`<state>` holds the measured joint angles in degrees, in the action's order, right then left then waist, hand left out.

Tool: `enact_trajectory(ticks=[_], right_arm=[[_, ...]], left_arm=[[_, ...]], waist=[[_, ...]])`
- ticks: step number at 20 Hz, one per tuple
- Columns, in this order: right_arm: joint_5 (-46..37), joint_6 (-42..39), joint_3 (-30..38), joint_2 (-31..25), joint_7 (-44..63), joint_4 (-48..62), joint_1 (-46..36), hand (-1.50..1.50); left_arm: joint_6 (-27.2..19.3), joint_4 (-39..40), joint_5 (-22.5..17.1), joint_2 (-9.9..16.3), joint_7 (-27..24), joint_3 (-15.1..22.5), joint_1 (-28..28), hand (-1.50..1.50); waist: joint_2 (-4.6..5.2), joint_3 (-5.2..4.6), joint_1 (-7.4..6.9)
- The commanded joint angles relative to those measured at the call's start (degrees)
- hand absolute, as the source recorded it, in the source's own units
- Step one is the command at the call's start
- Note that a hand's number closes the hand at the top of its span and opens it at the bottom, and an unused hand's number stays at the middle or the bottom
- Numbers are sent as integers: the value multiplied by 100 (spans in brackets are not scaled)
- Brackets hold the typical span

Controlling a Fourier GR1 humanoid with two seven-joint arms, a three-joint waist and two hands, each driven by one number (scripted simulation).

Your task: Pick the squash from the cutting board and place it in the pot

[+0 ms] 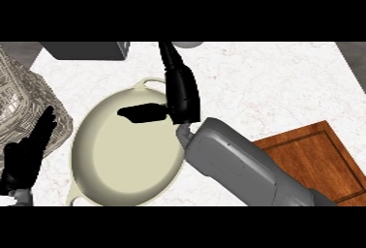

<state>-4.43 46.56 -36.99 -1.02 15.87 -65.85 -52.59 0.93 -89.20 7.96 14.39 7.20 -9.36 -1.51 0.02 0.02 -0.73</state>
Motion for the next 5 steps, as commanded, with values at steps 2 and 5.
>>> enact_trajectory(ticks=[2,5], right_arm=[[46,-346,74,-403,-451,-1237,1191,-150],[19,-578,124,-988,-65,-2325,1757,-150]], left_arm=[[26,-249,-39,-35,219,-34,-51,0],[-2,0,-6,32,168,-147,91,0]], waist=[[-18,1,96],[-28,-1,147]])
